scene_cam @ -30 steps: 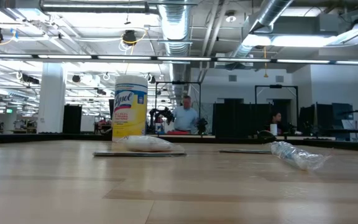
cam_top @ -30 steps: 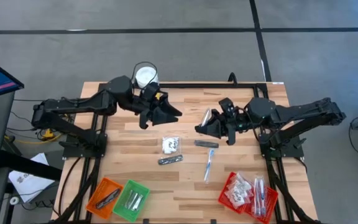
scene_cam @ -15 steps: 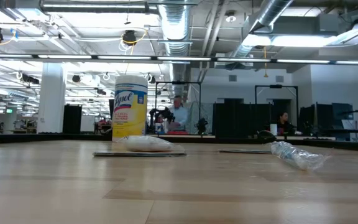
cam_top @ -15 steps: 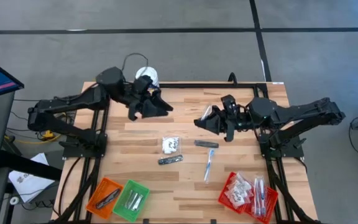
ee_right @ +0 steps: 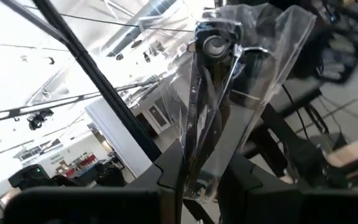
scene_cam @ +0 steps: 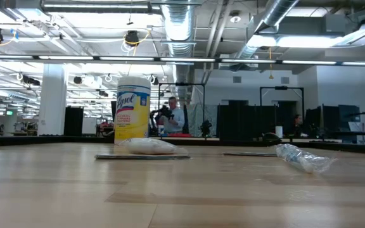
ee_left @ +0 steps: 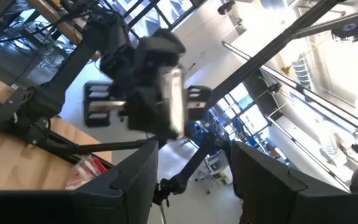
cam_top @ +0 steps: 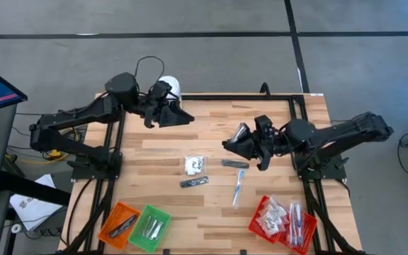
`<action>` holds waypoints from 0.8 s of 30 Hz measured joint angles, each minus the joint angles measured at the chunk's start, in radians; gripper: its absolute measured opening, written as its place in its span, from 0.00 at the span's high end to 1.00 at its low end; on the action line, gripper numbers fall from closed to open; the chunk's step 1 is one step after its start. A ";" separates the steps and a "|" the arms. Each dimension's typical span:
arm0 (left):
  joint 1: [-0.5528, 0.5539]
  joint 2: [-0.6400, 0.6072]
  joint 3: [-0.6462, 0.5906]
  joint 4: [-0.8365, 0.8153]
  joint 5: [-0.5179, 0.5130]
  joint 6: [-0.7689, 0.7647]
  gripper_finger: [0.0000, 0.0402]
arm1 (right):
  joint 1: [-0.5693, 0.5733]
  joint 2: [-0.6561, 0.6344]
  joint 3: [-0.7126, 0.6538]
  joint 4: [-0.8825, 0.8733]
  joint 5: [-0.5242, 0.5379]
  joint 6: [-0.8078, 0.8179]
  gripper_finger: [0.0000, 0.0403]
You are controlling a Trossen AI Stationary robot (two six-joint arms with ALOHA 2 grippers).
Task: Pick & Place Travel size toiletries
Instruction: Put the nail cutter into the green basket
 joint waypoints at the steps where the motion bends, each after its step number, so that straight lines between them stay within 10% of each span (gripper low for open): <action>1: 0.000 -0.003 0.000 -0.001 0.000 0.000 0.51 | -0.007 0.001 -0.019 0.018 -0.001 0.023 0.87; 24: 0.000 0.189 0.003 0.057 -0.080 0.087 0.48 | -0.102 0.000 -0.045 -0.104 0.018 0.140 0.86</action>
